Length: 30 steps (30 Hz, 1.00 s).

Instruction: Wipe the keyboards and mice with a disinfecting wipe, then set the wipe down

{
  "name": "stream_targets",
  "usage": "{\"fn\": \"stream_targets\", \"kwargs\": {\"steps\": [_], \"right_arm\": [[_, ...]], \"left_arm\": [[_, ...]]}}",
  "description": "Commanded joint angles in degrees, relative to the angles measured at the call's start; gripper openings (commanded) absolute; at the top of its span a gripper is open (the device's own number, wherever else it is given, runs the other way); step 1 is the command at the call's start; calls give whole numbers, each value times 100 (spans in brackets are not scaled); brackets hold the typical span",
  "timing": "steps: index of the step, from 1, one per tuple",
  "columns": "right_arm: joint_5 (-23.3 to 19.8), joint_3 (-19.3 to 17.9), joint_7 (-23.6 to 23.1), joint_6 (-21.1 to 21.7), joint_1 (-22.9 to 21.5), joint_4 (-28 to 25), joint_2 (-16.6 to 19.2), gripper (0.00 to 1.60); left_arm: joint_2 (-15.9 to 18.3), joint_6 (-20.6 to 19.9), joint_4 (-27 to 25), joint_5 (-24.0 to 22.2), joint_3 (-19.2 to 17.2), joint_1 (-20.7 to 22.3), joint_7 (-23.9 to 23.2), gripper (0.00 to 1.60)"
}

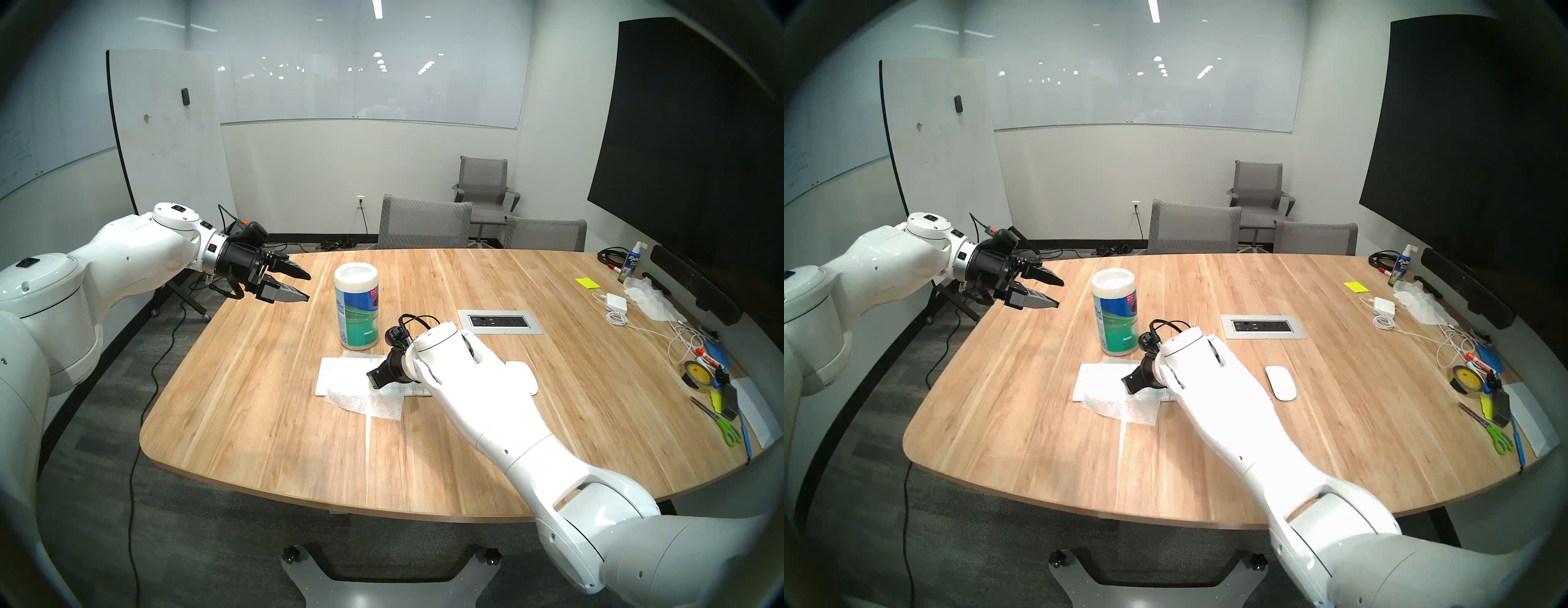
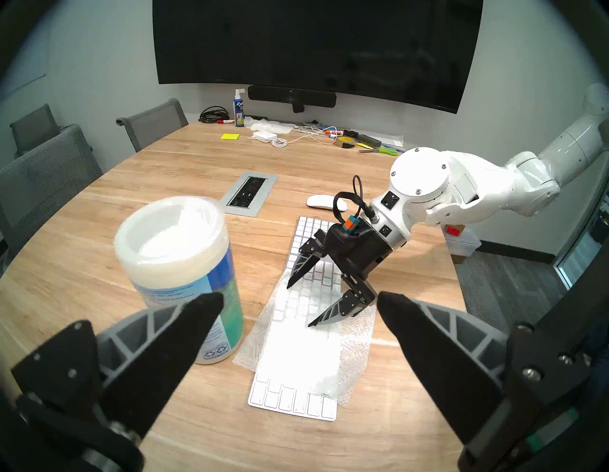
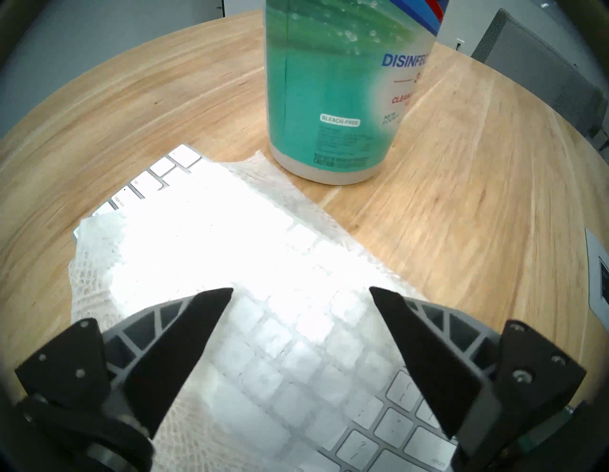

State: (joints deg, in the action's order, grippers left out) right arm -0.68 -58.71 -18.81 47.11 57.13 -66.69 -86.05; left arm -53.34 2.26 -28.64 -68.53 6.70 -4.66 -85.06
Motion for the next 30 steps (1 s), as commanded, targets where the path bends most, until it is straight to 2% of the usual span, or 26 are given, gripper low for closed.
{"fn": "stream_targets", "kwargs": {"steps": [1, 3, 4, 5, 9, 13, 15, 16, 18, 19, 23, 30], "right_arm": [[-33, -16, -51, -23, -141, -60, -76, 160], [-28, -15, -52, -18, -138, -60, -76, 154], [-27, -15, -55, -16, -139, -58, -76, 109], [-26, -13, -62, -14, -141, -54, -76, 99], [-17, -13, -67, -33, -141, -24, -80, 102], [-12, -12, -78, -17, -115, -71, -64, 92], [-12, -12, -88, -6, -101, -106, -52, 99], [-11, -12, -88, -7, -98, -111, -50, 117], [-6, -14, -87, -29, -101, -88, -53, 136], [-3, -14, -86, -53, -111, -51, -60, 136], [-2, -14, -94, -29, -81, -118, -38, 160], [1, -21, -81, -33, -65, -114, -41, 160]], "left_arm": [[-7, -5, 14, -75, 5, 153, 6, 160], [-7, -3, 15, -81, 11, 155, 6, 160], [-7, -3, 15, -83, 14, 156, 6, 160], [-7, -2, 15, -86, 18, 157, 6, 160], [-9, 1, 16, -100, 35, 161, 6, 160], [-10, 4, 17, -113, 50, 165, 6, 160], [-10, 6, 18, -119, 57, 167, 6, 160], [-10, 6, 18, -122, 60, 168, 6, 160], [-11, 8, 19, -130, 70, 171, 6, 160], [-11, 9, 19, -134, 75, 172, 6, 160], [-12, 12, 21, -146, 89, 176, 6, 160], [-15, 18, 23, -172, 120, 185, 6, 160]]}}
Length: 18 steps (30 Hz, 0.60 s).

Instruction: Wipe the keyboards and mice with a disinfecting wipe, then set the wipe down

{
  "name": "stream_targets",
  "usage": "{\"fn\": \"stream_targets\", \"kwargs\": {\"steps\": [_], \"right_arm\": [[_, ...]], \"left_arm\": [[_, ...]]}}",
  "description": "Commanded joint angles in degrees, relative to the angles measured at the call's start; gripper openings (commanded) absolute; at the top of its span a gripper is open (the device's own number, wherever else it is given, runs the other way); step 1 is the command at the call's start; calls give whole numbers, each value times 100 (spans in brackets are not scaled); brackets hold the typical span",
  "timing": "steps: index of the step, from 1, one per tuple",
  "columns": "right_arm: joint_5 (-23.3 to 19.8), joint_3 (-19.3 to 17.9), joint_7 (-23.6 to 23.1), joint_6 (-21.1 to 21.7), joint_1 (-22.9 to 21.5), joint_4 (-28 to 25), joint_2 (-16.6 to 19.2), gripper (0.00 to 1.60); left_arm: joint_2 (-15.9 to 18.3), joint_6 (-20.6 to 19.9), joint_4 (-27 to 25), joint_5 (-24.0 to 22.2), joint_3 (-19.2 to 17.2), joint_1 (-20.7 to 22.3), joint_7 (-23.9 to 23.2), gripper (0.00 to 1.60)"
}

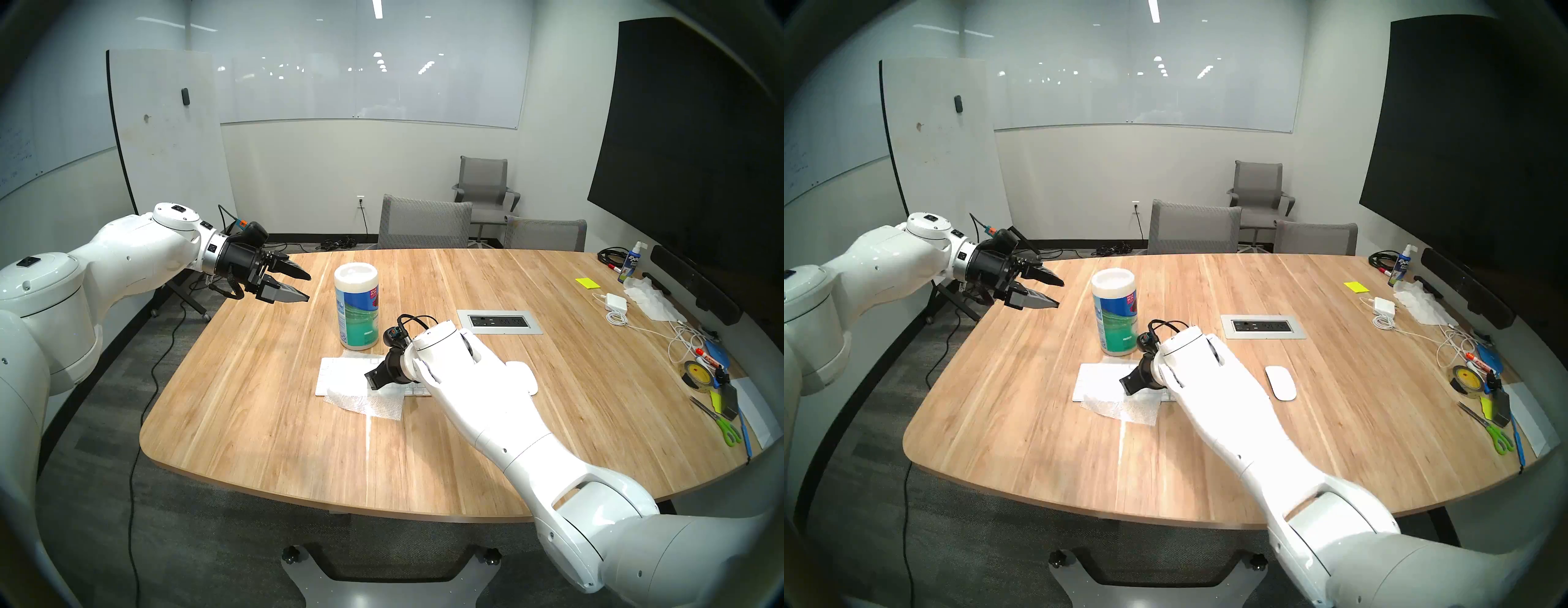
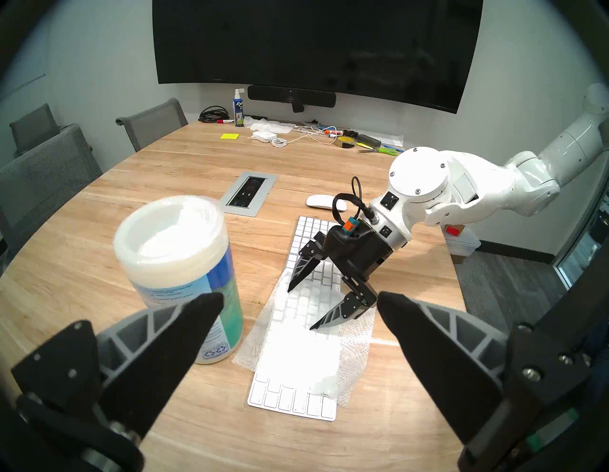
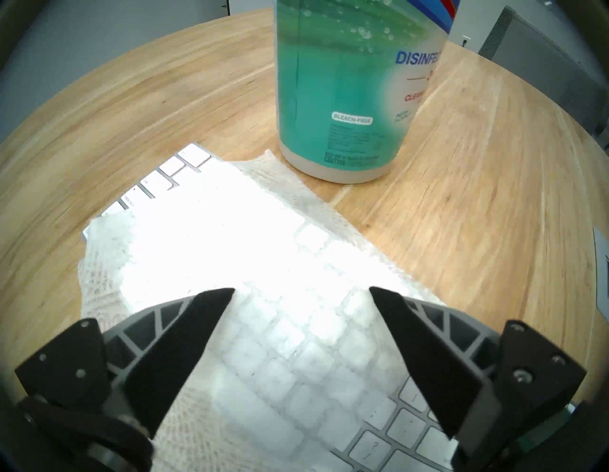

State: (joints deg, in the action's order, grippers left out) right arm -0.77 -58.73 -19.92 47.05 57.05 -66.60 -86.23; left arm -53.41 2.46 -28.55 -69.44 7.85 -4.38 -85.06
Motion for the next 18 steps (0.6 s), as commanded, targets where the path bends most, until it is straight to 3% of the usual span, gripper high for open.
{"fn": "stream_targets", "kwargs": {"steps": [1, 18], "right_arm": [[12, -18, 33, -34, -57, -104, -26, 160], [5, -8, 48, 4, -92, -27, -30, 160]], "left_arm": [[-9, 0, 16, -89, 16, 160, 6, 160], [-13, 13, 21, -146, 83, 178, 6, 160]]}}
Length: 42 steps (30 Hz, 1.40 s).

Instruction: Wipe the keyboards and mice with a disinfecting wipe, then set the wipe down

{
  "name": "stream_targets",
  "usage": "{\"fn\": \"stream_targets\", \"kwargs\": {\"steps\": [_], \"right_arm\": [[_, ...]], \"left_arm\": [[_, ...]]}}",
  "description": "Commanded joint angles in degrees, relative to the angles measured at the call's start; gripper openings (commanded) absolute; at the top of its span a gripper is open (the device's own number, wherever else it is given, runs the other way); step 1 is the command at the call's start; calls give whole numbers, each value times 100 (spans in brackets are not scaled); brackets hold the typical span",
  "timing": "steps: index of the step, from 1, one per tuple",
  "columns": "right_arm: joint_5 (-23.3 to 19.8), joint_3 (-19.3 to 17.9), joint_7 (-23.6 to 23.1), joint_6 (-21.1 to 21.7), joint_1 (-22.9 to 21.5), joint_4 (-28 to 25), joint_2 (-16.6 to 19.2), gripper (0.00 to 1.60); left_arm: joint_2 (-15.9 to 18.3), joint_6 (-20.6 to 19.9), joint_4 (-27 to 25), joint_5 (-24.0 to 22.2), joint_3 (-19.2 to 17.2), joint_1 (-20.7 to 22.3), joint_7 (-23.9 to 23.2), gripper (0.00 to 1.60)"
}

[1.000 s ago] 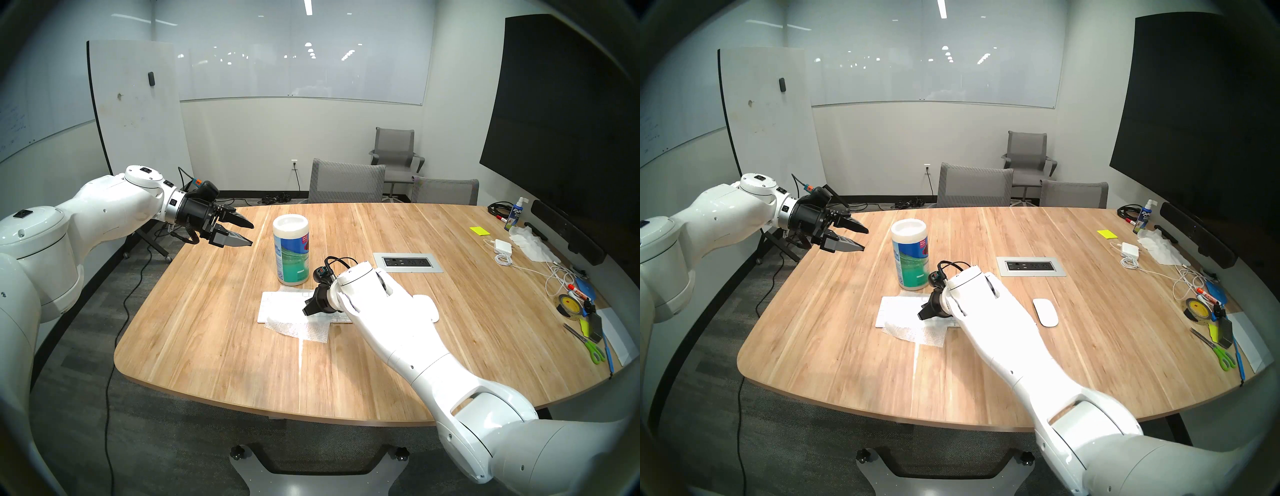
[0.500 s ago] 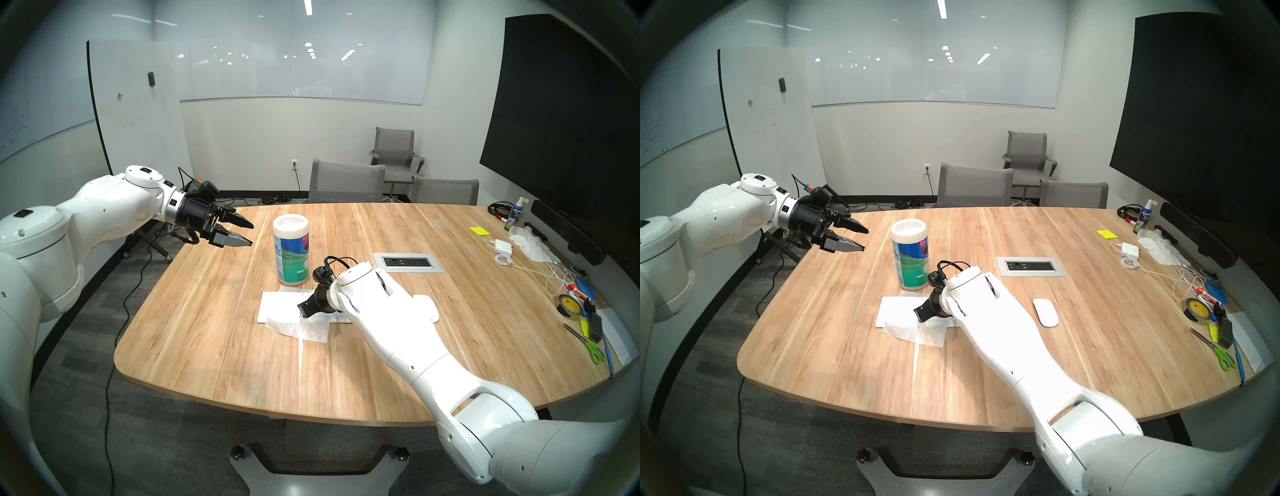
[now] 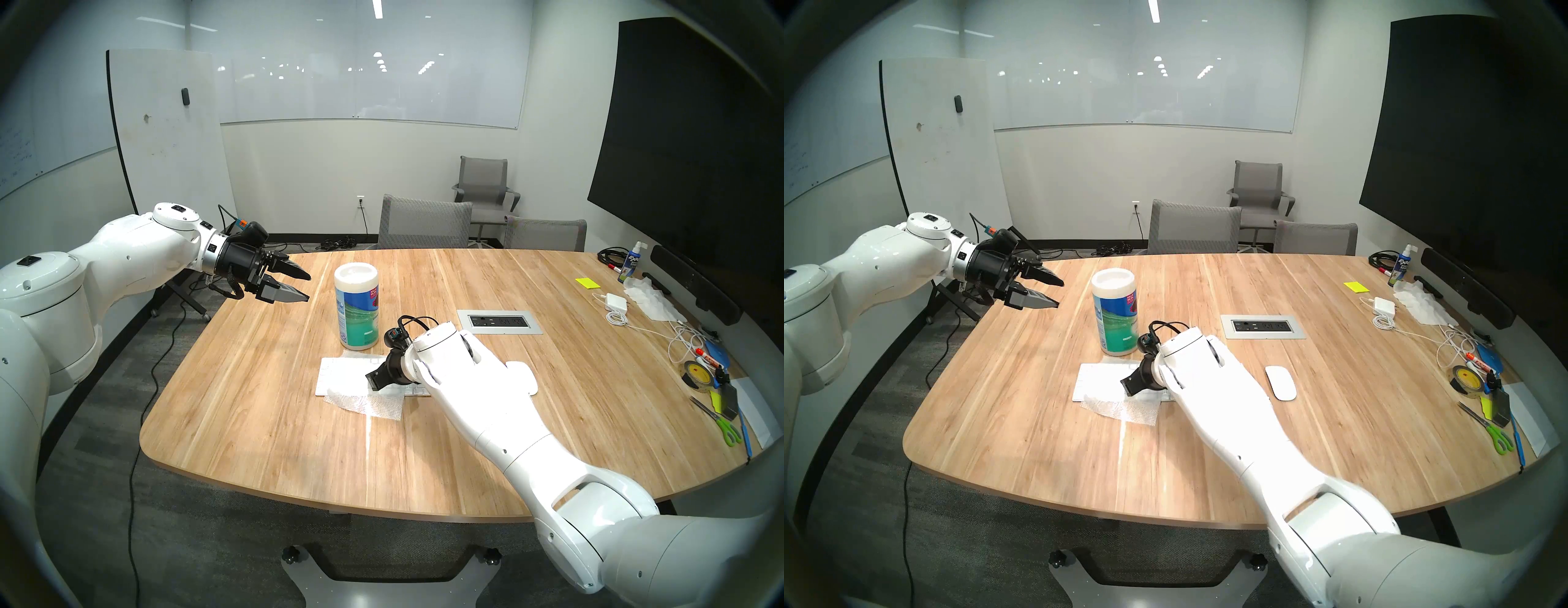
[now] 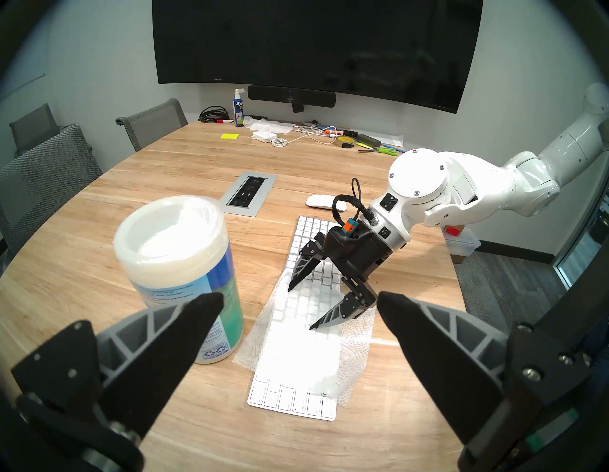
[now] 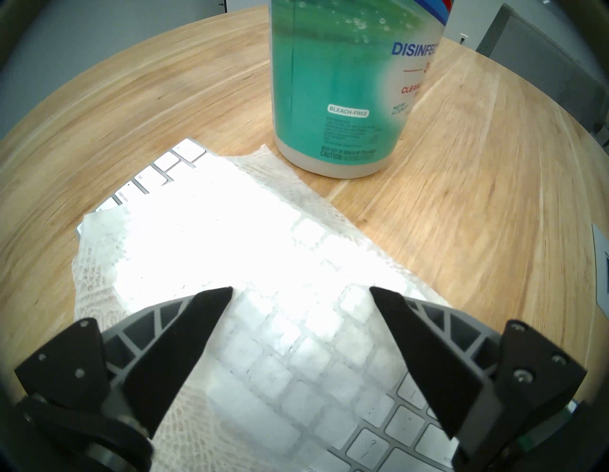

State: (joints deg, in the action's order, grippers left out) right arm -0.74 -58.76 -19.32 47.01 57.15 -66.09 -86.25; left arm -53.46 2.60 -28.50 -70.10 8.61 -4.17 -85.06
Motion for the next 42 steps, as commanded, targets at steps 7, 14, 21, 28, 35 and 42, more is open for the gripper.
{"fn": "stream_targets", "kwargs": {"steps": [7, 14, 21, 28, 35, 42], "right_arm": [[-10, -11, -22, 51, -106, -84, -25, 139], [-15, -14, -40, 57, -114, -64, -22, 76], [-11, -33, -30, 27, -114, -22, -36, 77], [-4, -38, -41, -9, -89, -52, -20, 65], [-4, -52, -51, -25, -63, -83, -16, 0], [24, -62, -25, -70, -49, -83, 20, 0]], "left_arm": [[-11, 5, 18, -104, 34, 164, 6, 160], [-13, 10, 20, -124, 59, 170, 6, 160], [-15, 16, 22, -148, 88, 178, 6, 160], [-17, 21, 24, -169, 112, 185, 6, 160], [-18, 25, 25, -189, 136, 191, 6, 160], [-20, 31, 27, -212, 163, 198, 6, 160]]}}
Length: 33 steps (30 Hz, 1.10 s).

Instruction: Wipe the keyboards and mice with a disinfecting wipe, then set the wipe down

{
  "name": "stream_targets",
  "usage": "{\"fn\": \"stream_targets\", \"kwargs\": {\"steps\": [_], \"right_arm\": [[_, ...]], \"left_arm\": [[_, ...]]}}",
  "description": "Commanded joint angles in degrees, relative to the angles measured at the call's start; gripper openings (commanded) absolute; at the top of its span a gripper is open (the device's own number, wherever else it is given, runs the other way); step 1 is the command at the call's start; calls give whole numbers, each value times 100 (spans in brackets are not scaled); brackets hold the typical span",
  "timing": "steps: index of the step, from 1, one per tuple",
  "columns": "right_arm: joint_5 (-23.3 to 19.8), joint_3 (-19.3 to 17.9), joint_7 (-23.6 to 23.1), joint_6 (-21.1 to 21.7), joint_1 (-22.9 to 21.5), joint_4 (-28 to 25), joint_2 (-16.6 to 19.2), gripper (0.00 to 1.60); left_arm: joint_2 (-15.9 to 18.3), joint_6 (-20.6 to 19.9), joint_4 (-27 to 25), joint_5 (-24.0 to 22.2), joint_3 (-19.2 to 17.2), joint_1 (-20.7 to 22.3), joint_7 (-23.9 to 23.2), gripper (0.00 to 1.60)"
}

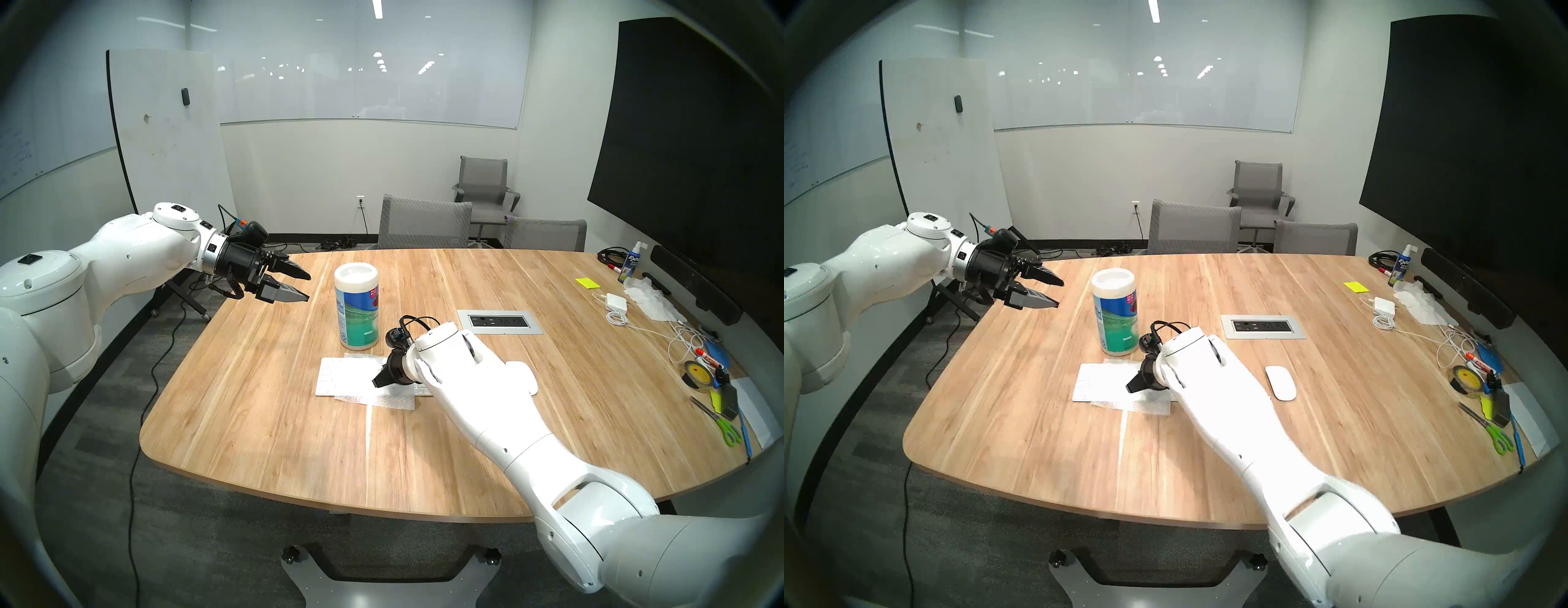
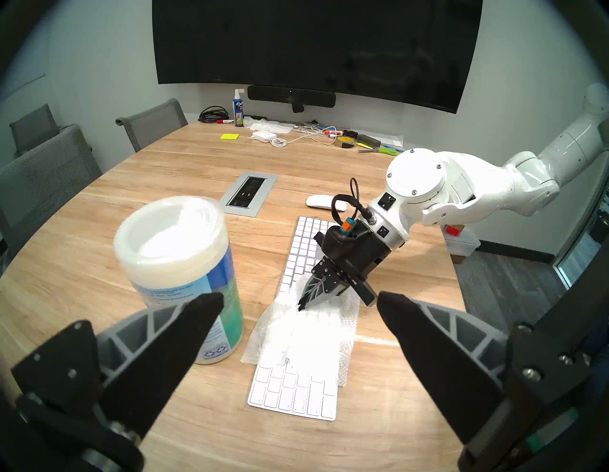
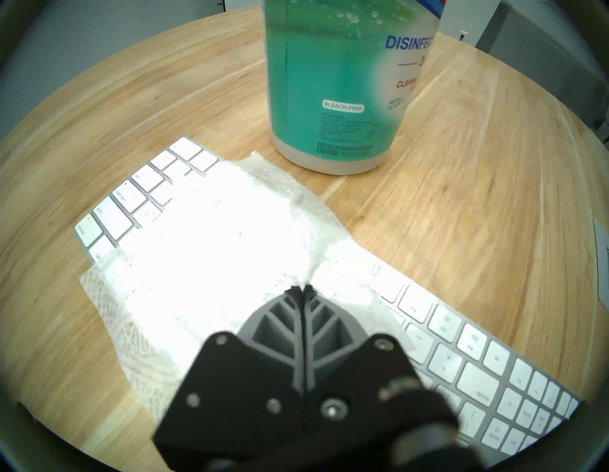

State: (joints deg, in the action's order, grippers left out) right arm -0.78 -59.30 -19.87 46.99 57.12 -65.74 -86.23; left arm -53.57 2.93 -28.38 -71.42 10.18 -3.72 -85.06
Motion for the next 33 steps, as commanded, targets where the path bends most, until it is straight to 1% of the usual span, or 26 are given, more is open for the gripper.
{"fn": "stream_targets", "kwargs": {"steps": [1, 13, 24, 33], "right_arm": [[33, -12, 32, -80, -54, -111, 28, 0], [78, -171, 60, -164, -232, 67, 118, 0], [98, -310, -29, -221, -341, 199, 275, 0], [126, -316, -294, -157, -236, -45, 551, 0]], "left_arm": [[-10, -2, 16, -81, 8, 154, 6, 160], [-10, 2, 16, -89, 17, 156, 6, 160], [-11, 4, 18, -98, 27, 158, 6, 160], [-13, 8, 19, -113, 45, 163, 6, 160]]}}
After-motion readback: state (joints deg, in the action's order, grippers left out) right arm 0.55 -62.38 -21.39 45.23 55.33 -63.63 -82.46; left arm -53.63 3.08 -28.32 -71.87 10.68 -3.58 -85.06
